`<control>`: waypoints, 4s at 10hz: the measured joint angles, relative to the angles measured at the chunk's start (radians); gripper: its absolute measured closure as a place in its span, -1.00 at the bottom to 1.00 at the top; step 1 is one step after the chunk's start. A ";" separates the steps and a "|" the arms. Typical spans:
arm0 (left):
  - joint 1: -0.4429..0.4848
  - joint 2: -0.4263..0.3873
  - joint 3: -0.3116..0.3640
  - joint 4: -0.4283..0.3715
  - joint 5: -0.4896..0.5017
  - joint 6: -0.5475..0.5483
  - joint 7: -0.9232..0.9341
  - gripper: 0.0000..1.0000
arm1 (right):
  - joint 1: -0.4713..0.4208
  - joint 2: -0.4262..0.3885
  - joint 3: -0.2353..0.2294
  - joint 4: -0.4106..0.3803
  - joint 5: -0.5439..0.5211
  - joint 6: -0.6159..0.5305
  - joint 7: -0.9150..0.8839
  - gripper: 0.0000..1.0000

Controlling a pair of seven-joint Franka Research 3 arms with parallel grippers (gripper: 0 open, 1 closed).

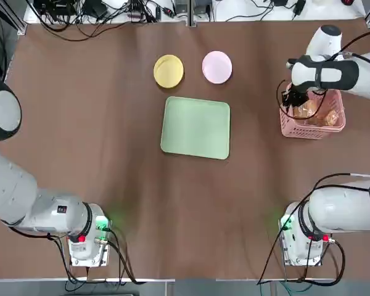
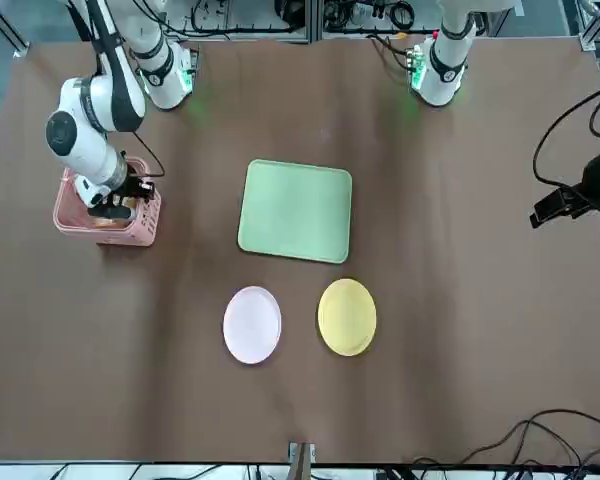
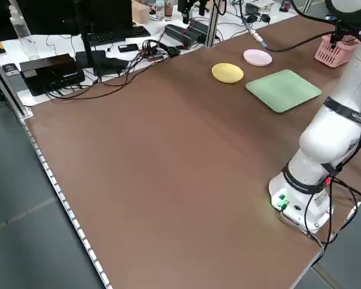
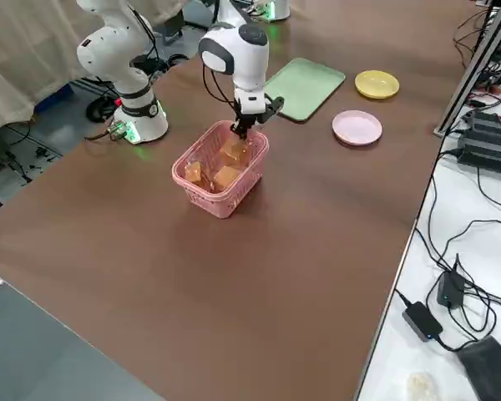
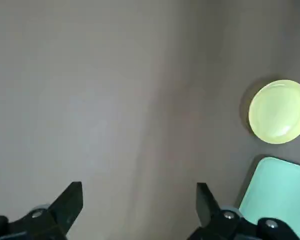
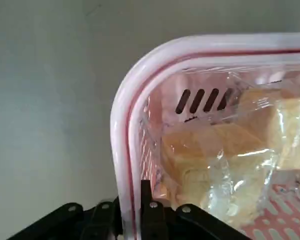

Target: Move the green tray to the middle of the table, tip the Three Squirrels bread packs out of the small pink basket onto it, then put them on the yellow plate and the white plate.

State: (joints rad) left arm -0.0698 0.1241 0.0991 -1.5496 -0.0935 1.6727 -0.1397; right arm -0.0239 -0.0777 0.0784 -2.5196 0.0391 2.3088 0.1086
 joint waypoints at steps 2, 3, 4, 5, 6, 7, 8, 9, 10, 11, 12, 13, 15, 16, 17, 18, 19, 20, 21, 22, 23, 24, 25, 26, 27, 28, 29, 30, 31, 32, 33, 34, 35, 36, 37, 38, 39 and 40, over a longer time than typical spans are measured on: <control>0.000 0.044 0.000 -0.001 -0.046 0.035 0.000 -1.00 | 0.005 -0.056 0.003 0.021 0.000 -0.024 0.000 0.83; 0.000 0.055 0.000 -0.001 -0.062 0.041 0.000 -1.00 | 0.017 -0.082 0.005 0.029 0.000 -0.032 0.000 0.83; 0.000 0.057 0.001 -0.001 -0.067 0.043 -0.001 -1.00 | 0.033 -0.103 0.008 0.043 0.001 -0.062 0.000 0.83; 0.000 0.057 0.001 0.002 -0.067 0.043 -0.001 -1.00 | 0.044 -0.116 0.009 0.072 0.001 -0.114 0.005 0.83; 0.001 0.057 0.002 0.004 -0.068 0.043 -0.001 -1.00 | 0.055 -0.122 0.010 0.113 0.002 -0.171 0.024 0.83; 0.001 0.057 0.002 0.004 -0.069 0.043 -0.001 -1.00 | 0.083 -0.126 0.010 0.158 0.002 -0.222 0.072 0.83; 0.001 0.057 0.002 0.004 -0.069 0.043 -0.001 -1.00 | 0.129 -0.128 0.011 0.203 0.007 -0.261 0.134 0.83; 0.001 0.057 0.003 0.003 -0.069 0.043 -0.001 -1.00 | 0.188 -0.128 0.014 0.241 0.016 -0.282 0.197 0.83; 0.001 0.057 0.003 0.003 -0.069 0.043 -0.001 -1.00 | 0.253 -0.129 0.016 0.271 0.030 -0.285 0.257 0.83; 0.001 0.057 0.004 0.003 -0.069 0.043 -0.001 -1.00 | 0.315 -0.128 0.018 0.301 0.070 -0.282 0.303 0.83; 0.001 0.058 0.004 0.003 -0.069 0.043 -0.001 -1.00 | 0.361 -0.127 0.019 0.332 0.121 -0.282 0.325 0.83; 0.001 0.058 0.004 0.003 -0.069 0.043 -0.001 -1.00 | 0.394 -0.120 0.020 0.359 0.172 -0.274 0.333 0.83; 0.001 0.059 0.006 0.003 -0.069 0.043 -0.001 -1.00 | 0.453 -0.088 0.019 0.379 0.277 -0.196 0.334 0.83; 0.001 0.060 0.007 0.003 -0.069 0.043 -0.001 -1.00 | 0.495 -0.060 0.019 0.382 0.324 -0.135 0.334 0.83; 0.001 0.061 0.007 0.003 -0.069 0.043 -0.001 -1.00 | 0.539 -0.025 0.019 0.391 0.373 -0.075 0.334 0.83; 0.001 0.061 0.008 0.003 -0.069 0.043 -0.001 -1.00 | 0.579 0.013 0.020 0.411 0.418 -0.029 0.335 0.83; 0.001 0.061 0.008 0.002 -0.069 0.043 -0.001 -1.00 | 0.613 0.054 0.019 0.435 0.468 0.014 0.335 0.83; 0.001 0.062 0.008 0.002 -0.069 0.043 -0.001 -1.00 | 0.645 0.091 0.020 0.454 0.514 0.064 0.336 0.83; 0.001 0.063 0.008 0.002 -0.069 0.043 -0.001 -1.00 | 0.665 0.118 0.020 0.466 0.551 0.105 0.335 0.83; 0.000 0.065 0.008 0.002 -0.069 0.043 -0.001 -1.00 | 0.673 0.135 0.019 0.474 0.592 0.124 0.334 0.83; 0.000 0.065 0.008 0.002 -0.069 0.043 -0.001 -1.00 | 0.678 0.145 0.019 0.481 0.633 0.143 0.328 0.83; 0.000 0.065 0.008 0.002 -0.069 0.043 -0.001 -1.00 | 0.694 0.156 0.019 0.483 0.680 0.187 0.315 0.83; 0.000 0.065 0.008 0.002 -0.069 0.043 -0.002 -1.00 | 0.723 0.177 0.019 0.487 0.725 0.243 0.302 0.83; 0.000 0.065 0.008 0.002 -0.069 0.043 -0.002 -1.00 | 0.755 0.205 0.020 0.497 0.763 0.286 0.292 0.83; -0.001 0.065 0.008 0.002 -0.069 0.043 -0.002 -1.00 | 0.774 0.232 0.020 0.514 0.804 0.305 0.278 0.83; -0.001 0.065 0.008 0.001 -0.069 0.043 -0.002 -1.00 | 0.782 0.248 0.019 0.527 0.870 0.311 0.229 0.83; -0.001 0.065 0.008 0.001 -0.069 0.043 -0.002 -1.00 | 0.783 0.253 0.019 0.533 0.976 0.311 0.141 0.83; -0.002 0.065 0.008 0.001 -0.069 0.043 -0.003 -1.00 | 0.783 0.253 0.017 0.534 1.088 0.311 0.042 0.83; -0.003 0.065 0.008 0.001 -0.069 0.043 -0.007 -1.00 | 0.783 0.253 0.015 0.534 1.175 0.311 -0.037 0.83; -0.004 0.065 0.008 0.001 -0.069 0.042 -0.013 -1.00 | 0.782 0.253 0.013 0.534 1.230 0.311 -0.086 0.83; -0.005 0.065 0.008 0.001 -0.069 0.042 -0.014 -1.00 | 0.778 0.253 0.009 0.534 1.266 0.308 -0.120 0.83; -0.006 0.066 0.008 0.001 -0.069 0.042 -0.015 -1.00 | 0.764 0.254 0.003 0.534 1.305 0.286 -0.156 0.83; -0.008 0.066 0.008 0.001 -0.069 0.042 -0.015 -1.00 | 0.741 0.254 0.000 0.534 1.351 0.251 -0.208 0.83; -0.012 0.066 0.008 0.001 -0.069 0.042 -0.016 -1.00 | 0.723 0.255 -0.001 0.534 1.392 0.230 -0.253 0.83; -0.015 0.066 0.008 0.001 -0.069 0.042 -0.021 -1.00 | 0.709 0.258 0.001 0.533 1.427 0.225 -0.279 0.83; -0.017 0.067 0.008 0.001 -0.069 0.042 -0.027 -1.00 | 0.668 0.269 0.032 0.533 1.461 0.215 -0.318 0.83; -0.019 0.067 0.007 0.001 -0.069 0.042 -0.033 -1.00 | 0.605 0.284 0.096 0.533 1.508 0.213 -0.376 0.83; -0.020 0.067 0.007 0.001 -0.069 0.042 -0.036 -1.00 | 0.555 0.297 0.145 0.533 1.554 0.212 -0.427 0.83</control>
State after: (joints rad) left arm -0.0894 0.1908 0.1056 -1.5488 -0.1627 1.7151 -0.1761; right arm 0.5310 0.2194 0.2231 -1.9871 1.5934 2.5212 -0.3180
